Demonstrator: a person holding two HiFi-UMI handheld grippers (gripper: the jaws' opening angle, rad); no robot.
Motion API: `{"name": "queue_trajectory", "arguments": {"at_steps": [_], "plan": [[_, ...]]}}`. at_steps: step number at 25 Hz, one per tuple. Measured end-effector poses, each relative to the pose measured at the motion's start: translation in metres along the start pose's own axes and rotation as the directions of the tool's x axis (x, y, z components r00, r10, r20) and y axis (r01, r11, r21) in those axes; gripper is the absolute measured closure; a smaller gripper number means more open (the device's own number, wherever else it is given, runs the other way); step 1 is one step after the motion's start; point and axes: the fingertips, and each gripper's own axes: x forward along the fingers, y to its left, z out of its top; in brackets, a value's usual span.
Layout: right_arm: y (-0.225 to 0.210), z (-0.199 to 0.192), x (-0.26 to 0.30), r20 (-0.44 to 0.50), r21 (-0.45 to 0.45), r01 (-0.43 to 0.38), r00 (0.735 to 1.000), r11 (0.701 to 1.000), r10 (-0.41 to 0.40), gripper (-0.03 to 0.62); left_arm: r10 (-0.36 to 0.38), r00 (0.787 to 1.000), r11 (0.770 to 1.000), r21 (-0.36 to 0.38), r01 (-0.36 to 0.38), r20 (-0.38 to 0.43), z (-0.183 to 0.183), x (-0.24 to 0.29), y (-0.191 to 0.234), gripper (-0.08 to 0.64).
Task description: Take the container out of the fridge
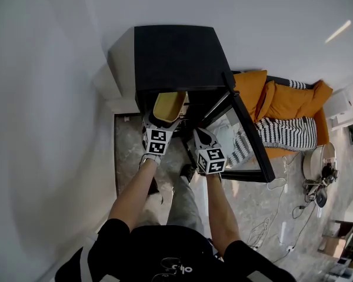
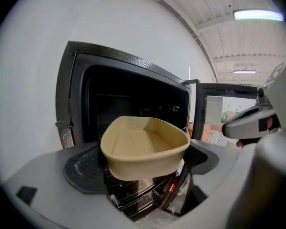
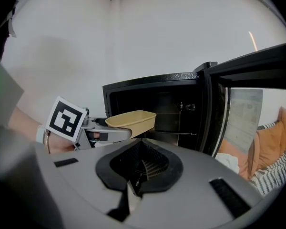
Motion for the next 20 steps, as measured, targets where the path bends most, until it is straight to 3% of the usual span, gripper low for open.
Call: {"name": "queue_trajectory", "arguments": {"at_steps": [11, 15, 20], "plan": [[-0.002, -0.007, -0.045, 0.022, 0.009, 0.011, 1.000, 1.000, -0.011, 0.583, -0.005, 1.000, 1.000, -0.004, 0.005, 0.018, -0.001, -0.046, -0.027, 0.066], [-0.002, -0.008, -0.080, 0.031, 0.023, -0.004, 1.000, 1.000, 0.003, 0.584, 0.005, 1.000, 1.000, -0.002, -0.005, 0.027, 0.000, -0.081, -0.054, 0.066], [0.006, -0.010, -0.127, 0.036, 0.040, -0.039, 0.999, 0.998, 0.038, 0.584, 0.035, 0.997, 0.998, -0.050, -0.032, 0.068, 0.019, -0.141, -0.088, 0.066]]}}
